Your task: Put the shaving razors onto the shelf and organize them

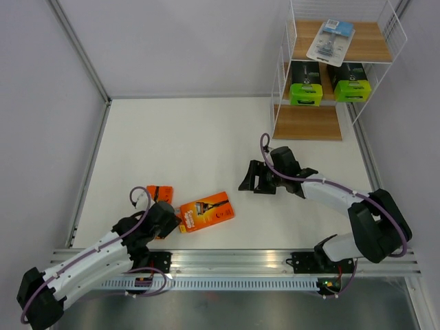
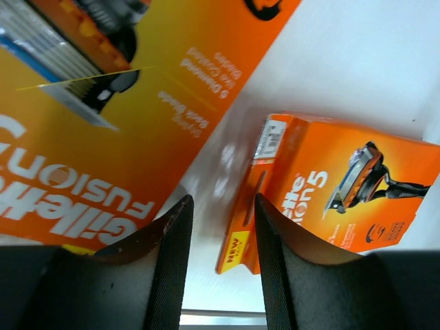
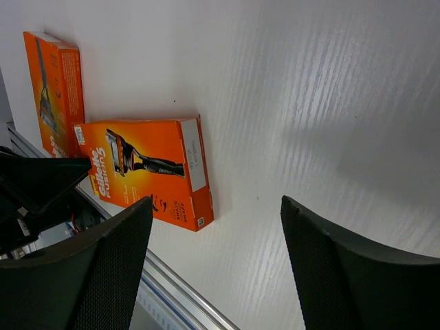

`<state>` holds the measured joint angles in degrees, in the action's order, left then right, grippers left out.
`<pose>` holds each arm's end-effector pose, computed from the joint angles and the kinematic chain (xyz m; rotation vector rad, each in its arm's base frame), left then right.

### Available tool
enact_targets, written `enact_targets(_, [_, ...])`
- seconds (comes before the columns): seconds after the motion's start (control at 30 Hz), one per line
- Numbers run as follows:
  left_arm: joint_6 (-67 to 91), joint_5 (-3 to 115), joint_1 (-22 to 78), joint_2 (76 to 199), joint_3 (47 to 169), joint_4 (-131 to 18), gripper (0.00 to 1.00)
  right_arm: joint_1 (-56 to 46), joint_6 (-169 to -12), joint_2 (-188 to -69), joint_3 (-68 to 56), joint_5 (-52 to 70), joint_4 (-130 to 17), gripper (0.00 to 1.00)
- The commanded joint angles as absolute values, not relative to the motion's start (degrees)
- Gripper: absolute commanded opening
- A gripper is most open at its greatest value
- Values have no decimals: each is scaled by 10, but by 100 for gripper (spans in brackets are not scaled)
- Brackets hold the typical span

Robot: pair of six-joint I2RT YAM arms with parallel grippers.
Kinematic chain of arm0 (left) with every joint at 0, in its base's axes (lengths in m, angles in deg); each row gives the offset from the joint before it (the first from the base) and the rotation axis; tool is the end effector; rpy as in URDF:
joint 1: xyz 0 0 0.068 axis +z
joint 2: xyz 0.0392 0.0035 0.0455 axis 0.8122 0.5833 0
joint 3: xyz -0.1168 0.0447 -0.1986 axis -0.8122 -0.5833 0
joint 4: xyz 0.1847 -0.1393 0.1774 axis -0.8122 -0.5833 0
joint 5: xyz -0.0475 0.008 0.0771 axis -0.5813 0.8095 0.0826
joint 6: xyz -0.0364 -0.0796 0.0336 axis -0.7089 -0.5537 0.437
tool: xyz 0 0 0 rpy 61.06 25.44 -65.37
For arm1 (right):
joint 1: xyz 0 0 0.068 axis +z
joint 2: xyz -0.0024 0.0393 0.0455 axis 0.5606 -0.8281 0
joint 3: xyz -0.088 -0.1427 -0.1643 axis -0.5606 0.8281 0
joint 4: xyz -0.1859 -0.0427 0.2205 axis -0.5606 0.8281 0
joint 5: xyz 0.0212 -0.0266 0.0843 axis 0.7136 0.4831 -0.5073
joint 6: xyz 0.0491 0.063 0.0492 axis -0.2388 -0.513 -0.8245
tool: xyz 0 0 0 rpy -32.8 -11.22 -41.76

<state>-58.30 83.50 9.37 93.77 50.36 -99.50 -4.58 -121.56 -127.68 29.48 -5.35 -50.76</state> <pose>0.1567 -0.1166 0.0780 -0.9225 2.3831 -0.4636 0.2775 0.1940 0.0896 -0.0146 2.5575 0.9758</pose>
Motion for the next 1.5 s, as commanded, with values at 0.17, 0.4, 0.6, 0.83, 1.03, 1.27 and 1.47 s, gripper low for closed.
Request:
enact_targets(0.17, [-527, 857, 98, 987, 514, -902, 40, -33, -1248, -1305, 245, -81, -563, 81])
enact_targets(0.4, [-483, 815, 98, 987, 458, -751, 18, -29, -1241, -1324, 239, -81, -560, 81])
enact_targets(0.6, [-429, 840, 98, 978, 472, -714, 2, -28, -1260, -1320, 251, -70, -545, 81])
enact_targets(0.83, [-454, 860, 98, 1031, 565, -714, 2, -30, -1382, -1243, 253, -75, -535, 94])
enact_targets(1.03, [-540, 921, 98, 1172, 662, -716, 2, -29, -1538, -1183, 286, -77, -591, 98])
enact_targets(1.27, [-615, 914, 91, 1314, 760, -713, 2, -4, -1608, -1173, 313, -47, -634, 98])
enact_targets(1.47, [-638, 943, 79, 1312, 754, -668, 2, 17, -1654, -1187, 352, -20, -665, 98])
